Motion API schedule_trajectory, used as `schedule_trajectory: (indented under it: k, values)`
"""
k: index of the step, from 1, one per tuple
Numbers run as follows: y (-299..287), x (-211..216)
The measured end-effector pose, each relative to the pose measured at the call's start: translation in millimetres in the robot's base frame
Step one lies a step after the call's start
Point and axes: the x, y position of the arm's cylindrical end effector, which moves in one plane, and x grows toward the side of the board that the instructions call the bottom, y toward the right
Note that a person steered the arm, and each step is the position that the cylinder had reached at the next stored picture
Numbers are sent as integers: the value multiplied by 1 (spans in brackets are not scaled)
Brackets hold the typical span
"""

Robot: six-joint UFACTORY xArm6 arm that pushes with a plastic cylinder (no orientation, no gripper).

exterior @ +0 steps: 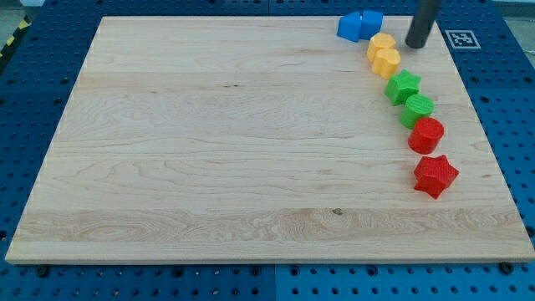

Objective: Move your arm towards center

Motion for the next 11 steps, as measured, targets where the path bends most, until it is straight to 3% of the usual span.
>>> schedule_trajectory:
  k: [3, 5, 6, 7, 9, 11]
  values:
    - [26, 161]
    - [25, 305]
    - [-8, 342]
    - [-84, 327]
    - [-231, 208]
    - [-264, 57]
